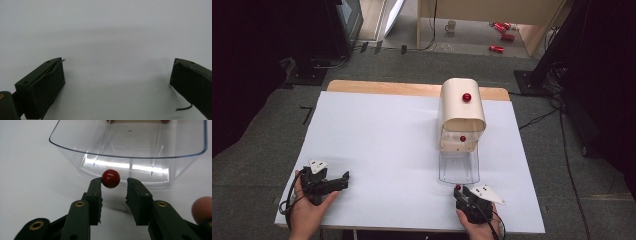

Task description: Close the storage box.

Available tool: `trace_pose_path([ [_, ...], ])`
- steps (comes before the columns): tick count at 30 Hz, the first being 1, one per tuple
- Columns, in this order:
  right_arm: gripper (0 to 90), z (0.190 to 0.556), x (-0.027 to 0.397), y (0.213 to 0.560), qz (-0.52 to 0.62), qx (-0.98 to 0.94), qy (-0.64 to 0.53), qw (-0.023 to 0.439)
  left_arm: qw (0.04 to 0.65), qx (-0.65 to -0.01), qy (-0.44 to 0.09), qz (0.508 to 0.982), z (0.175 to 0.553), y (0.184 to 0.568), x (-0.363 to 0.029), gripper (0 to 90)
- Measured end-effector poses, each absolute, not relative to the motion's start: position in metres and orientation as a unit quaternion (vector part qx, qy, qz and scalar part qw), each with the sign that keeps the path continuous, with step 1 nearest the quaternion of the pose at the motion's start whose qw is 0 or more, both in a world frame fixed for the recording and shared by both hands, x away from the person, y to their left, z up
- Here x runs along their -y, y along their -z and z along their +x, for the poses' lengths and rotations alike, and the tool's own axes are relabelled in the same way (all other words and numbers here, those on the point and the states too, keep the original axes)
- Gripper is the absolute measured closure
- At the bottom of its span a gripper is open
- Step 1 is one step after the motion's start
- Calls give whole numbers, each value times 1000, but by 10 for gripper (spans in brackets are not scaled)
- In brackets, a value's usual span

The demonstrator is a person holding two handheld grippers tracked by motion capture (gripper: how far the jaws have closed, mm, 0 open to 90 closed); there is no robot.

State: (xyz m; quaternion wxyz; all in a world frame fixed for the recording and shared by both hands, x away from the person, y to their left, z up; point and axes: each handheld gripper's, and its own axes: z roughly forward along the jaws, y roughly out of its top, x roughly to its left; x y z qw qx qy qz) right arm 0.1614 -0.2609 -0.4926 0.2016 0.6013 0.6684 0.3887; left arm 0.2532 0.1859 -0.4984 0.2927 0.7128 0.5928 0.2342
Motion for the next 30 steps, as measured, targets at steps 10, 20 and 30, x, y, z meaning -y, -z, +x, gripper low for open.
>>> trace_pose_path([
  [10,746,165,261,491,601,-670,-387,201,292,-593,-234,713,253,498,-186,0],
  [20,752,177,262,477,589,-676,-394,202,292,-593,-234,713,253,498,-186,0],
  [30,752,202,269,468,590,-675,-398,196,292,-593,-234,713,253,498,-186,0],
])
